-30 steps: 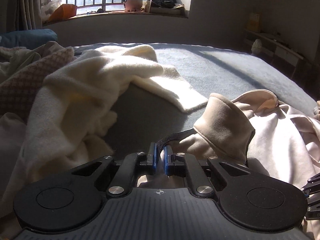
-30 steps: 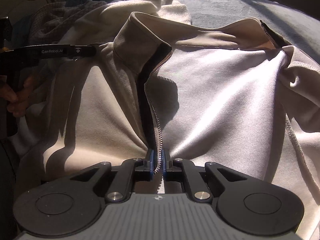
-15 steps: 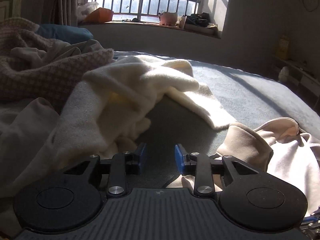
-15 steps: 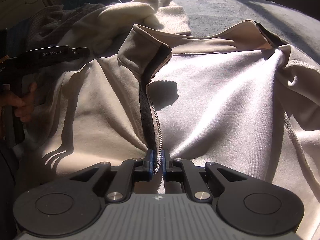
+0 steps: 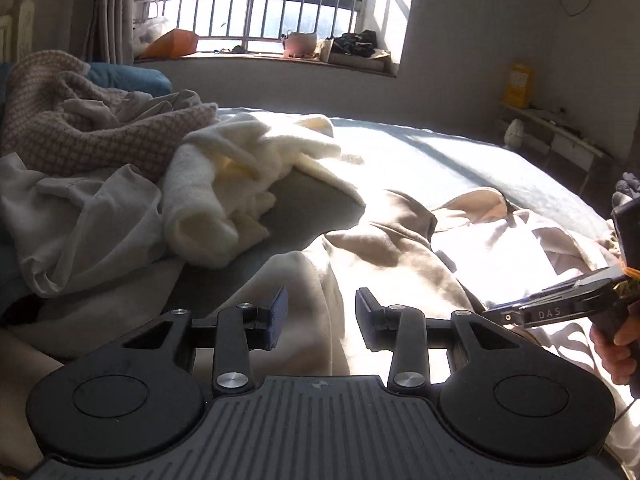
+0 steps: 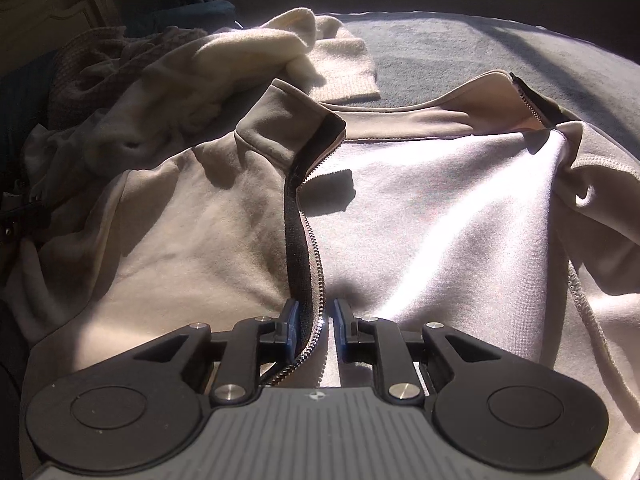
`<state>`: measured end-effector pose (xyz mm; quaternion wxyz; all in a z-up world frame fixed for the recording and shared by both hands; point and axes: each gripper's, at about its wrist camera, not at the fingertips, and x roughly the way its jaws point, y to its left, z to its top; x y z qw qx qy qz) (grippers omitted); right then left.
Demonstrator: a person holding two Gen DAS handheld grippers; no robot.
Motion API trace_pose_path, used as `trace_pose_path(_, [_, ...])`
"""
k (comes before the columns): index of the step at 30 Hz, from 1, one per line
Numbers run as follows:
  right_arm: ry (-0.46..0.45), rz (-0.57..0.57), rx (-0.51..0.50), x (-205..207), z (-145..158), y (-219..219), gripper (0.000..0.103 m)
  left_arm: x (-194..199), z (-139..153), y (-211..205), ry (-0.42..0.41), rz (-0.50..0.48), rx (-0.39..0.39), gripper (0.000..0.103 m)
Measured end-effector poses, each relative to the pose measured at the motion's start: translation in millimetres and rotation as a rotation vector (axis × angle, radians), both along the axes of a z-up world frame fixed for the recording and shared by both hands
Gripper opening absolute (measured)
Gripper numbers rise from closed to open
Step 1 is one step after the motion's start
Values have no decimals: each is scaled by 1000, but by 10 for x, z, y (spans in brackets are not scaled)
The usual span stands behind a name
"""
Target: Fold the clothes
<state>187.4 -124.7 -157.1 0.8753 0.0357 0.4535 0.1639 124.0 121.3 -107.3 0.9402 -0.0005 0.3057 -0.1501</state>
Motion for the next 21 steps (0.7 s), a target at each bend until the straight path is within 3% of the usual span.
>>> trace_pose_path(3, [-24, -37, 23, 41, 80, -92, 31, -180, -180, -467, 12, -144, 126, 39])
trace_pose_path(8, [-116, -132, 88, -106, 402, -407, 31, -287, -530, -879, 26, -181, 304, 39])
trace_pose_path(12, [-41, 84, 121, -298, 427, -255, 28, -307, -595, -926, 15, -160, 325, 40])
trace_pose_path(15, [3, 202, -27, -402, 184, 58, 22, -279, -567, -949, 29, -141, 327, 41])
trace_pose_path(18, [8, 177, -100, -385, 13, 109, 13, -322, -462, -967, 38, -131, 362, 42])
trace_pose_path(21, [21, 151, -50, -413, 145, 72, 13, -479, -322, -918, 55, -151, 373, 42])
